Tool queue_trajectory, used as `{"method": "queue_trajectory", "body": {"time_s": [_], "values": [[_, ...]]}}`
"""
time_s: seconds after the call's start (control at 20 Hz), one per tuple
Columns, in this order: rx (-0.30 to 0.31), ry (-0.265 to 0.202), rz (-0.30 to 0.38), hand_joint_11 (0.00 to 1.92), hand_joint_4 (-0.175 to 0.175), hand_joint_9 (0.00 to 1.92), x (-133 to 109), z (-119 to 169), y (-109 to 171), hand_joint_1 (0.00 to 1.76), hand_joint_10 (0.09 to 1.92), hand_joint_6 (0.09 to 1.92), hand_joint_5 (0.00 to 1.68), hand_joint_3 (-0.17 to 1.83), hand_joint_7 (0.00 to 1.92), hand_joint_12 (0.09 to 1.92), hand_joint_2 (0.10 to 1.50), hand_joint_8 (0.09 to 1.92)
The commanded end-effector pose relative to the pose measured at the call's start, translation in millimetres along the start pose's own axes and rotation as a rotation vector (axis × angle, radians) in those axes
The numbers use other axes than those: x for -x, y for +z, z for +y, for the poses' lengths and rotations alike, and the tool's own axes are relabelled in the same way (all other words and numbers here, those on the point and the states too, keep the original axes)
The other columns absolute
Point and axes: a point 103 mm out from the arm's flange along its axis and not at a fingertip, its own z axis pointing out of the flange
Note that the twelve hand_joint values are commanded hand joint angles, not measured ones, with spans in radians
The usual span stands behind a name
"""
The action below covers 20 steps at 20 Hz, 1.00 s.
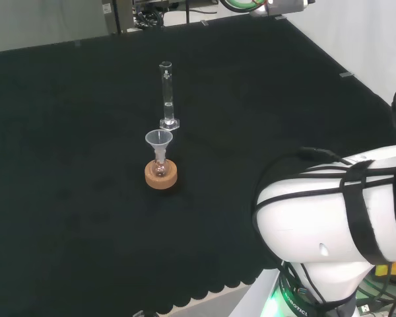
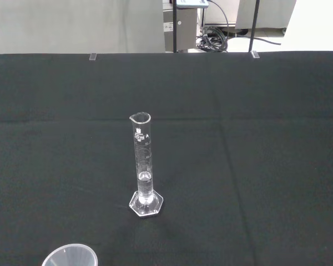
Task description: Pick up the graduated cylinder.
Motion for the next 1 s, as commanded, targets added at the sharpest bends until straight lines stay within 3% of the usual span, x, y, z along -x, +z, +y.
{"method": "queue_trajectory", "body": {"time_s": [0.05,0.25,0.55,1.0], "values": [[0.008,0.000,-0.009,0.14,-0.018,0.51,0.5,0.3,0.0,0.20,0.09,0.09,0.25,-0.03,0.04,1.35,1.32,0.53],[0.005,0.003,-0.006,0.12,-0.008,0.47,2.2,3.1,1.8,0.06,0.09,0.09,0.22,0.01,0.01,1.35,1.39,0.50],[-0.005,0.020,-0.010,0.12,-0.008,0.46,5.8,11.0,9.7,0.06,0.09,0.09,0.23,0.01,0.01,1.35,1.39,0.49],[-0.028,0.073,0.006,0.12,-0.009,0.47,20.5,36.1,49.6,0.08,0.09,0.09,0.24,0.00,0.01,1.35,1.39,0.49]]}}
